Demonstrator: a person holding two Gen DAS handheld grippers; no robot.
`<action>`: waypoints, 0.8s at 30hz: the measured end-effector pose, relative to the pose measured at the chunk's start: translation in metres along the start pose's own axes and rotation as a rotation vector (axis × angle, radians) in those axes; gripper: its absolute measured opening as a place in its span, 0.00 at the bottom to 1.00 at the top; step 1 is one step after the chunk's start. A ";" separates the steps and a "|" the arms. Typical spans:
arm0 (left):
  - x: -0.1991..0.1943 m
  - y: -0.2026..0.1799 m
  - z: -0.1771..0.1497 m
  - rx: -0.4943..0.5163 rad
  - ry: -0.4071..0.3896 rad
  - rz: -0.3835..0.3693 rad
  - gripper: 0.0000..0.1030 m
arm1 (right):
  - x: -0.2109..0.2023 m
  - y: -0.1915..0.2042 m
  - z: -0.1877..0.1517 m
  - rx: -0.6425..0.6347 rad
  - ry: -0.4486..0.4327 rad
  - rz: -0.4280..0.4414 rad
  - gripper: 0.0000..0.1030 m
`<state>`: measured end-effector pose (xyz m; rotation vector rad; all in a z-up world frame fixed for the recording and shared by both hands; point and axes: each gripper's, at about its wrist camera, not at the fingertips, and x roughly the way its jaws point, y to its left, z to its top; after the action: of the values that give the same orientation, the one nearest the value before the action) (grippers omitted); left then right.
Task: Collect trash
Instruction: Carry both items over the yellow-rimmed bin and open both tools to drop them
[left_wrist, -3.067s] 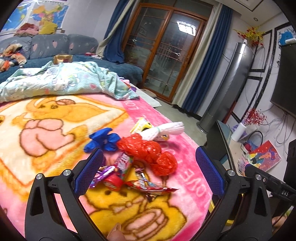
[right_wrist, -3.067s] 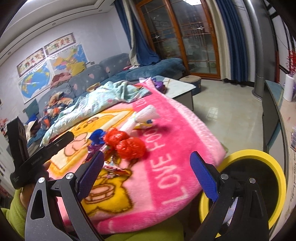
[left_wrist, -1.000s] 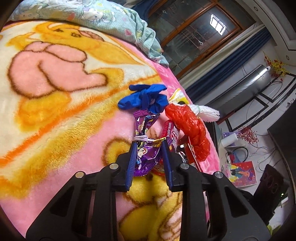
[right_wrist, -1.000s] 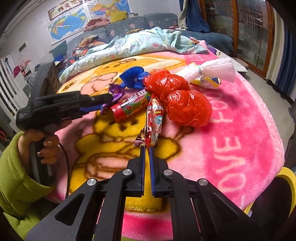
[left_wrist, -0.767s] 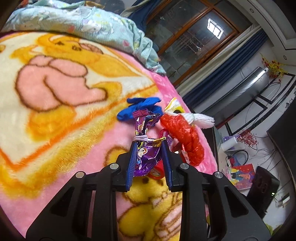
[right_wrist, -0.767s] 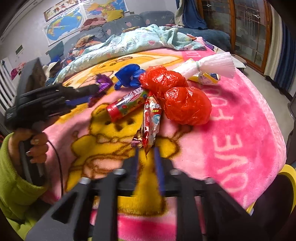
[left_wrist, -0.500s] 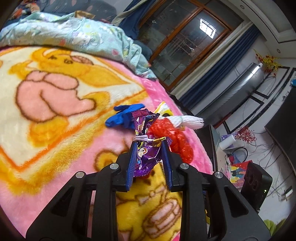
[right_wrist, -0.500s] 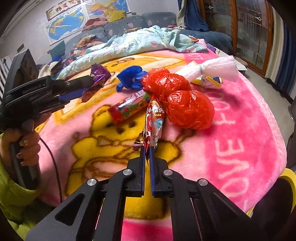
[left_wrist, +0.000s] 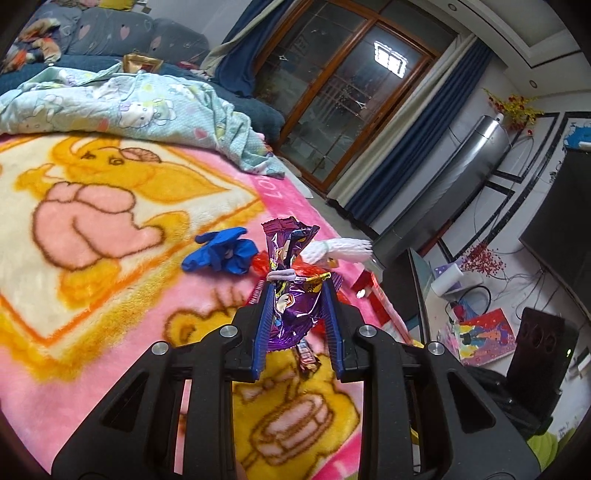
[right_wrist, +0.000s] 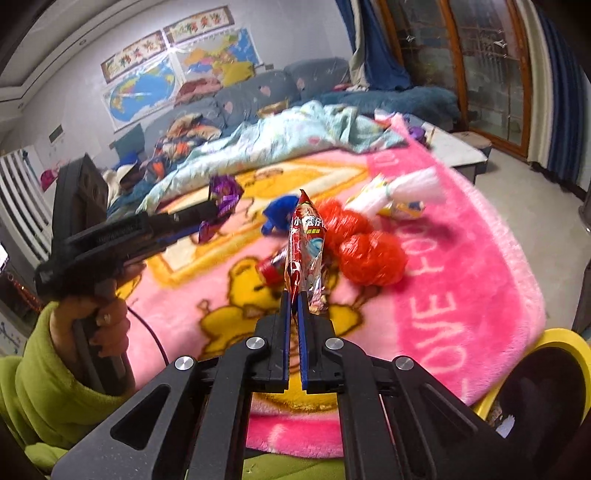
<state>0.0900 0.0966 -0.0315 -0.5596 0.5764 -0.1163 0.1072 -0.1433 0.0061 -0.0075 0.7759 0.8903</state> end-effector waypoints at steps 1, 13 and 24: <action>0.001 -0.002 0.000 0.004 0.002 -0.003 0.19 | -0.003 -0.001 0.001 0.005 -0.010 -0.001 0.04; 0.012 -0.045 -0.016 0.103 0.047 -0.068 0.18 | -0.046 -0.033 -0.002 0.126 -0.114 -0.094 0.04; 0.029 -0.078 -0.036 0.185 0.109 -0.121 0.04 | -0.075 -0.060 -0.014 0.212 -0.160 -0.183 0.04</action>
<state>0.0980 0.0066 -0.0289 -0.4099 0.6301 -0.3127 0.1124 -0.2388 0.0230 0.1753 0.7046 0.6245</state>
